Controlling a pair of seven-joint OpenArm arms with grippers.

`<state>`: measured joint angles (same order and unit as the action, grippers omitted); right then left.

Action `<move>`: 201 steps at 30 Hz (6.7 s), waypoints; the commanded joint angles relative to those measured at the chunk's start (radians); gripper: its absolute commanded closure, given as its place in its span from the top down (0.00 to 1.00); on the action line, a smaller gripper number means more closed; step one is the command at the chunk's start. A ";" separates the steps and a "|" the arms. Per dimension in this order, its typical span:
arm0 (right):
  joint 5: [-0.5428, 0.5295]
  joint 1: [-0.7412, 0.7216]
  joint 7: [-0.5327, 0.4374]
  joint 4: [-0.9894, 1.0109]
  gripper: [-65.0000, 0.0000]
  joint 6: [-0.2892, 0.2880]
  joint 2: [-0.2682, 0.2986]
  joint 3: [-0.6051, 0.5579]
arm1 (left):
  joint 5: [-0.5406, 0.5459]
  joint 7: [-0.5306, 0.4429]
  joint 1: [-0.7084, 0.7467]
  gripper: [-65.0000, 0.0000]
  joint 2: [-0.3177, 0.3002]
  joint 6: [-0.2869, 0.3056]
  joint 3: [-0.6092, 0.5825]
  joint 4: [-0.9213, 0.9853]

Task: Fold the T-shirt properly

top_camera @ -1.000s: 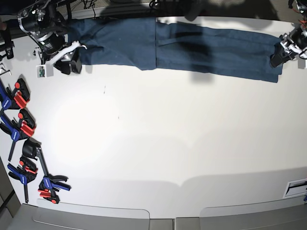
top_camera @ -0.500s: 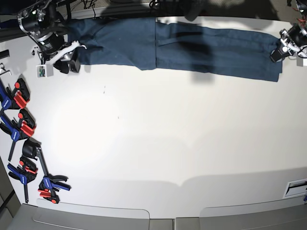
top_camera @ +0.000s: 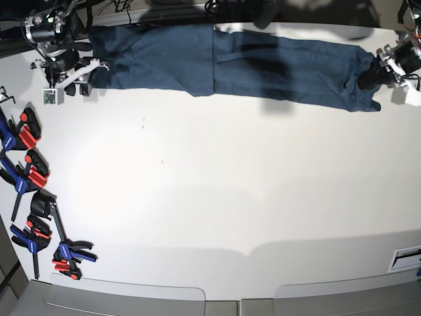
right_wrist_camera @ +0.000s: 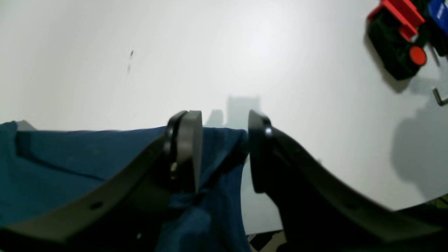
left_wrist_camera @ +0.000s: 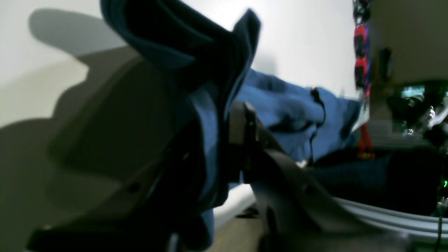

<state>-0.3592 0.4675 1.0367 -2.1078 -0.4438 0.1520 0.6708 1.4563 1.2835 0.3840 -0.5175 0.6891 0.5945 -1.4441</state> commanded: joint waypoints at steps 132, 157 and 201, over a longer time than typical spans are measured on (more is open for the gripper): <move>-1.124 -0.135 0.360 1.244 0.53 -0.254 0.472 0.015 | 0.006 -0.027 -0.107 0.32 0.265 0.009 -0.578 -0.225; -1.080 -0.135 0.360 1.051 0.53 -0.254 0.471 0.015 | -0.053 -0.058 -0.107 0.32 0.265 0.009 -0.578 -0.225; -1.124 -0.135 0.360 1.050 0.47 -0.254 0.471 -0.215 | -0.054 -0.058 -0.107 0.32 0.264 0.009 -0.574 -0.225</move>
<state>-1.4914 0.3302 1.3842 -1.0512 -0.7002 0.6037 0.4534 1.3792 1.2350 0.2821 -0.2470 0.6891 0.0151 -1.6512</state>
